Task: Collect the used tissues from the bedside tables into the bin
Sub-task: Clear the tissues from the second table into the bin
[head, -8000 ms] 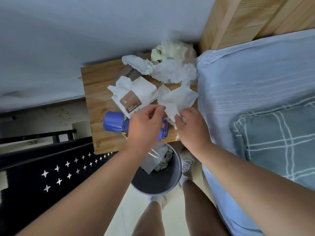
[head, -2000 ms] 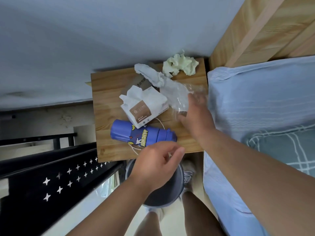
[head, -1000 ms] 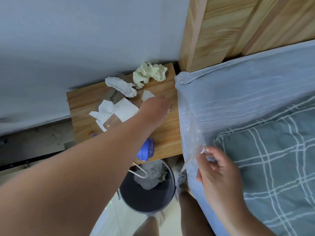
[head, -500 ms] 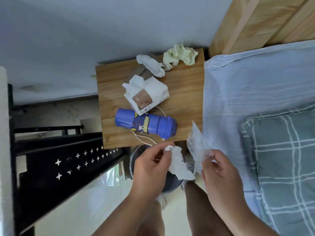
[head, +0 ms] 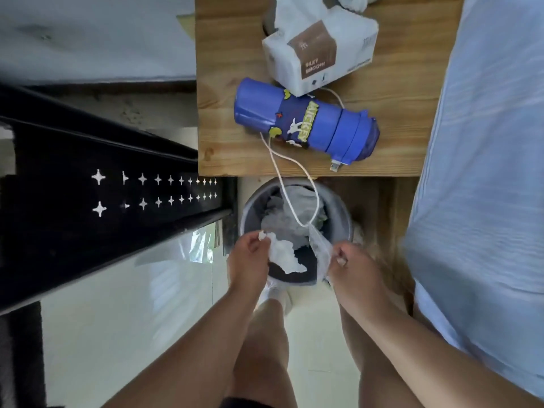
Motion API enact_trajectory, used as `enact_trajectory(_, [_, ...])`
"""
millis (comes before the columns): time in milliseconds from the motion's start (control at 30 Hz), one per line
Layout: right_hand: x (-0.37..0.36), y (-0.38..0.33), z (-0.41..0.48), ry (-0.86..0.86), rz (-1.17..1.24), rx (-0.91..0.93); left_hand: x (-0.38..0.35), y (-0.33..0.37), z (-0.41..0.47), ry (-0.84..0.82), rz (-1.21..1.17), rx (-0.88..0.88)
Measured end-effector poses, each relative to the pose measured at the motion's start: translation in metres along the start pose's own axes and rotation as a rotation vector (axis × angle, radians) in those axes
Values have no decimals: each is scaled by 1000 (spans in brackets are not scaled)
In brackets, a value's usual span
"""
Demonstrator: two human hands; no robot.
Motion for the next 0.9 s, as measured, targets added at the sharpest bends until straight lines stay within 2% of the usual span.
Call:
enact_trajectory(267, [-38,35,56,13,-266,34,-18,-20,54,-84,-11,67])
enact_trajectory(500, [-45,32,66,-102,-424,-19,-11,-23,50,-115,145,31])
enact_trajectory(600, [-31,24,56,-82,-370,-36,-2,-15,39,-95,125,48])
enact_trajectory(667, [-15,15,47,-35,-279,-67,5,2,25,-19,17,29])
enact_trajectory(767, [17,-7,35,52,-98,-110,18,39,-1,78,-139,-77])
enact_trajectory(900, [73,-54,29,209,28,-23,40,101,-31,102,-189,-263])
Point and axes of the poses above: each hand's wrist, its own z-axis towards the middle knuckle, its own x-axis out of the back of the hand, y = z × x, the point moved 1 cm from there along z, towards the middle knuckle, and after that the axes turned 7 degrees about z, right-handed, at the moved point
